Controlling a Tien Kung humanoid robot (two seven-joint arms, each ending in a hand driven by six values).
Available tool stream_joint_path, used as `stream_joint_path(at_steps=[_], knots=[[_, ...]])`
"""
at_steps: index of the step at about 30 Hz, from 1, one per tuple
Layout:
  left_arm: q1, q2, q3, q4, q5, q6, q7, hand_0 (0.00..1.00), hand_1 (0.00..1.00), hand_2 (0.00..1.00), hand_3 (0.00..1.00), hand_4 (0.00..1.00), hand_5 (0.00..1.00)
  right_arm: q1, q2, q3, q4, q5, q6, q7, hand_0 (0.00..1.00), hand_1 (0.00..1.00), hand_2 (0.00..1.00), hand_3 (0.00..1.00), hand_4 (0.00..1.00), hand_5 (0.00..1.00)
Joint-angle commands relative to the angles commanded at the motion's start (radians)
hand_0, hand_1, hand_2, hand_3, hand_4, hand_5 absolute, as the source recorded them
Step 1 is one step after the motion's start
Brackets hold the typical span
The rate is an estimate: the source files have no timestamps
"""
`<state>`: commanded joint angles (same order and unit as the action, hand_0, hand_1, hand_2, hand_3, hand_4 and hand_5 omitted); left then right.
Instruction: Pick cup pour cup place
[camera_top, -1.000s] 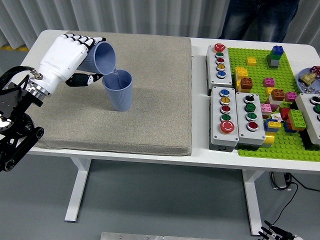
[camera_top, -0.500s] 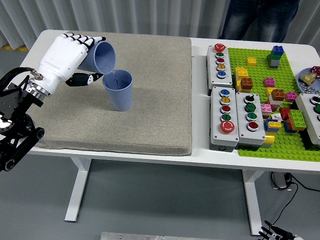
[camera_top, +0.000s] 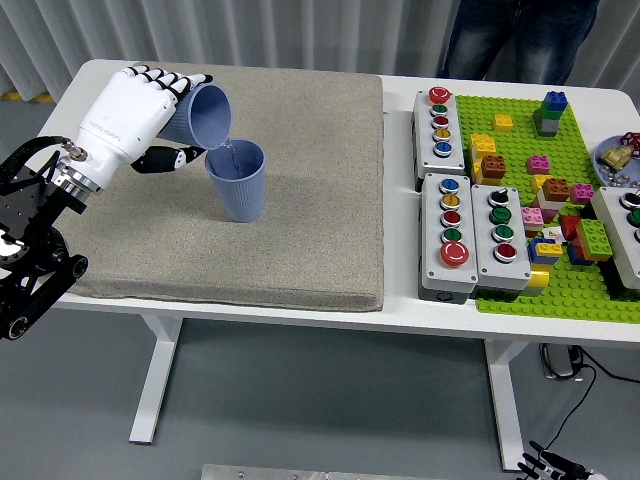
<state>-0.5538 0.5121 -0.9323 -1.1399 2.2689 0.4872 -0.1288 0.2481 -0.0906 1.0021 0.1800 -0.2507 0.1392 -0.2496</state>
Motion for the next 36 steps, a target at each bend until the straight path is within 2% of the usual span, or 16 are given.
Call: stream_joint_path(at_steps=[15,17,36], knots=[[0.002,0.001,0.01,0.002,0.0,0.001,0.004,0.457,0.464,0.512,0.516,0.614,0.064,-0.006,0.001,0.002,0.0,-0.002,0.0,0.0,0.762,0.691,0.731,0.616,0.232,0.165],[0.002,0.0,0.012,-0.001,0.0,0.015,0.008,0.457,0.464,0.512,0.516,0.614,0.064,-0.006,0.001,0.002,0.0,-0.002,0.0,0.0,0.762,0.691,0.731,0.616,0.232,0.165],[-0.027,0.011,0.054,0.009,0.0,0.044,0.028,0.46,0.464,0.511,0.514,0.611,0.064,0.0,-0.002,0.001,0.0,0.002,-0.001,0.004,0.762,0.691,0.731,0.617,0.232,0.165]])
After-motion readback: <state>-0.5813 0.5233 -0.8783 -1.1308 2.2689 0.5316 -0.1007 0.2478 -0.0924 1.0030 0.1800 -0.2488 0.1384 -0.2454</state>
